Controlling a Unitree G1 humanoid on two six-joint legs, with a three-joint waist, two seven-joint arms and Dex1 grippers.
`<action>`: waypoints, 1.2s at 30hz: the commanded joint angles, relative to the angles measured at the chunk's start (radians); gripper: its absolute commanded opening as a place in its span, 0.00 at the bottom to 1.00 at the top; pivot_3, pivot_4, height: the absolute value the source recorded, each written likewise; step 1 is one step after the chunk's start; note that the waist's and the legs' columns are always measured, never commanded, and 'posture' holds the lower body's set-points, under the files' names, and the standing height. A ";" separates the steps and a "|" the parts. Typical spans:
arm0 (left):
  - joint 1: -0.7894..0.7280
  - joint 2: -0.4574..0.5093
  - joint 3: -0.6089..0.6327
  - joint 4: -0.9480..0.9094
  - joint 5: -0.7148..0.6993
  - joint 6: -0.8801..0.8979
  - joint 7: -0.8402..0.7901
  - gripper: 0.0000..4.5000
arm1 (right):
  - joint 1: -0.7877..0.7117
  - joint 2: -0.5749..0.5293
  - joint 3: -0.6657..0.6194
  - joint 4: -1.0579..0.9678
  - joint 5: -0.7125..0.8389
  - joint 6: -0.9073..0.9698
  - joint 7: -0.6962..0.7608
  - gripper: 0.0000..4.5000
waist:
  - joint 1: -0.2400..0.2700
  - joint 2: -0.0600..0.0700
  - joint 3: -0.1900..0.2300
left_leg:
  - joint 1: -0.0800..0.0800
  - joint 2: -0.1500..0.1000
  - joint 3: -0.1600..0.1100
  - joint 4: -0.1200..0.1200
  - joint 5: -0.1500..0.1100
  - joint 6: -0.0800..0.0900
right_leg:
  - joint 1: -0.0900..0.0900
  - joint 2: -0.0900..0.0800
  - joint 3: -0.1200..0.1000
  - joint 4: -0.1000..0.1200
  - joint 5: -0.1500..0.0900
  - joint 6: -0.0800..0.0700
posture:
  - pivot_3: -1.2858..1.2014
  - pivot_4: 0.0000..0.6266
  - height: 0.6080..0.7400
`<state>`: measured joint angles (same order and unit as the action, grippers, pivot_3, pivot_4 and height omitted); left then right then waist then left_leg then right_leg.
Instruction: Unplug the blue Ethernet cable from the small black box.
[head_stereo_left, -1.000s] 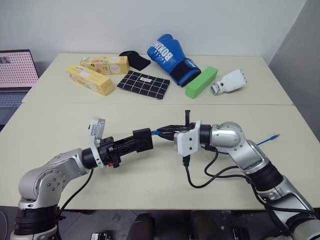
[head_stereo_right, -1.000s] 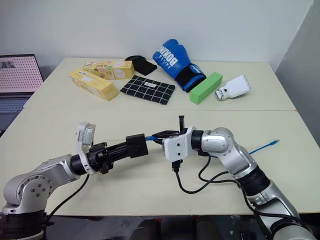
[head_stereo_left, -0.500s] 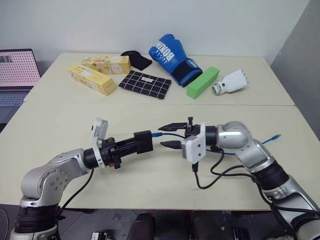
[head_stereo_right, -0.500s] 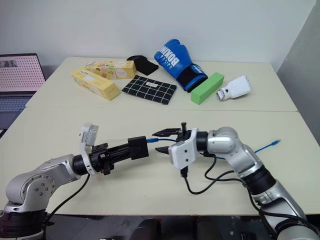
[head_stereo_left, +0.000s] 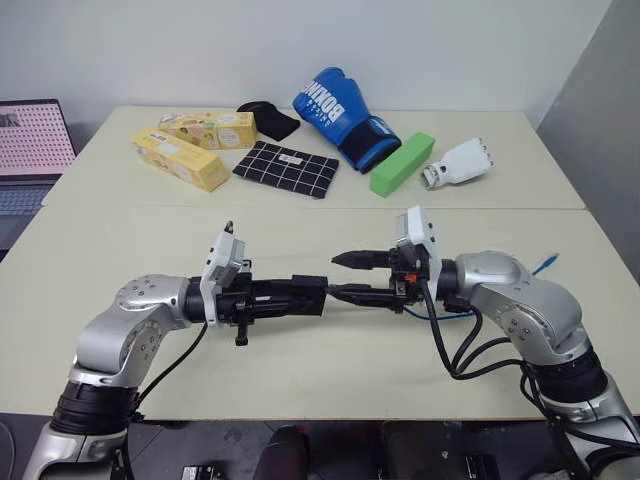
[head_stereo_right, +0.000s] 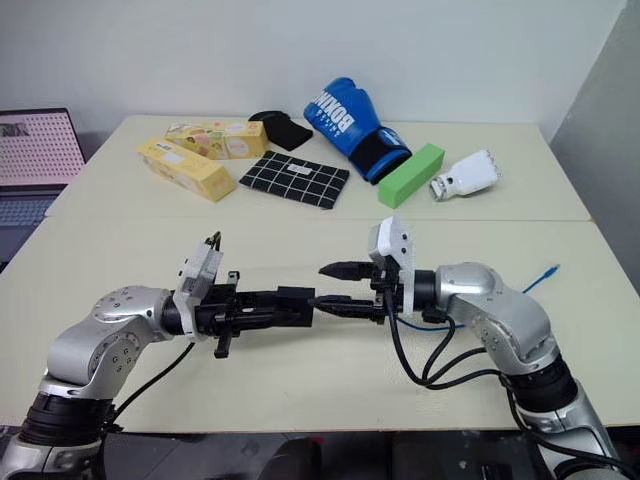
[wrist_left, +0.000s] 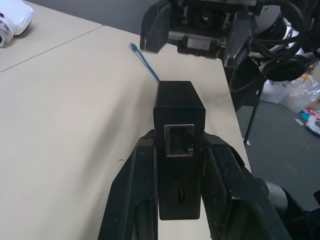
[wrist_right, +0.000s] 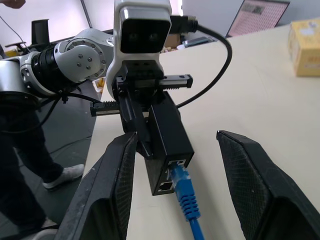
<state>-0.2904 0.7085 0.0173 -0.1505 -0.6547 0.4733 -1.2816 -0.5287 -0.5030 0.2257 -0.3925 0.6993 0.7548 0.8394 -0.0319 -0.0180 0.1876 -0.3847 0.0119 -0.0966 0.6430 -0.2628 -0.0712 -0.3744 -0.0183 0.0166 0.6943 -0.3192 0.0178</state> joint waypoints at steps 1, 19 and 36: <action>-0.017 -0.014 0.004 0.013 0.007 -0.033 -0.016 0.17 | 0.007 0.010 -0.027 -0.051 0.042 0.048 -0.026 0.59 | 0.000 0.000 0.000 | 0.000 0.000 0.000 0.000 0.000 0.000 | 0.000 0.000 0.000 0.000 0.000 0.000 | 0.52 0.24 1.00; -0.012 -0.023 0.009 0.019 0.011 -0.043 -0.020 0.17 | 0.005 0.023 0.023 0.009 -0.055 0.036 -0.005 0.59 | 0.000 0.000 0.000 | 0.000 0.000 0.000 0.000 0.000 0.000 | 0.000 0.000 -0.001 0.000 0.000 0.000 | 0.52 0.24 1.00; -0.002 -0.018 0.006 0.010 0.020 -0.049 -0.040 0.17 | -0.019 0.004 0.029 0.048 -0.080 0.032 0.067 0.02 | 0.000 0.000 0.000 | 0.000 -0.001 0.000 0.000 0.000 0.000 | 0.000 0.001 -0.001 0.000 0.000 0.000 | 0.52 0.24 1.00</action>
<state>-0.2888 0.6881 0.0142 -0.1129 -0.6332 0.4431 -1.3204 -0.5259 -0.4939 0.2573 -0.3416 0.6257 0.8085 0.8873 -0.0323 -0.0181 0.1876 -0.3849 0.0114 -0.0964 0.6430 -0.2629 -0.0711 -0.3747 -0.0178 0.0156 0.6942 -0.3192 0.0180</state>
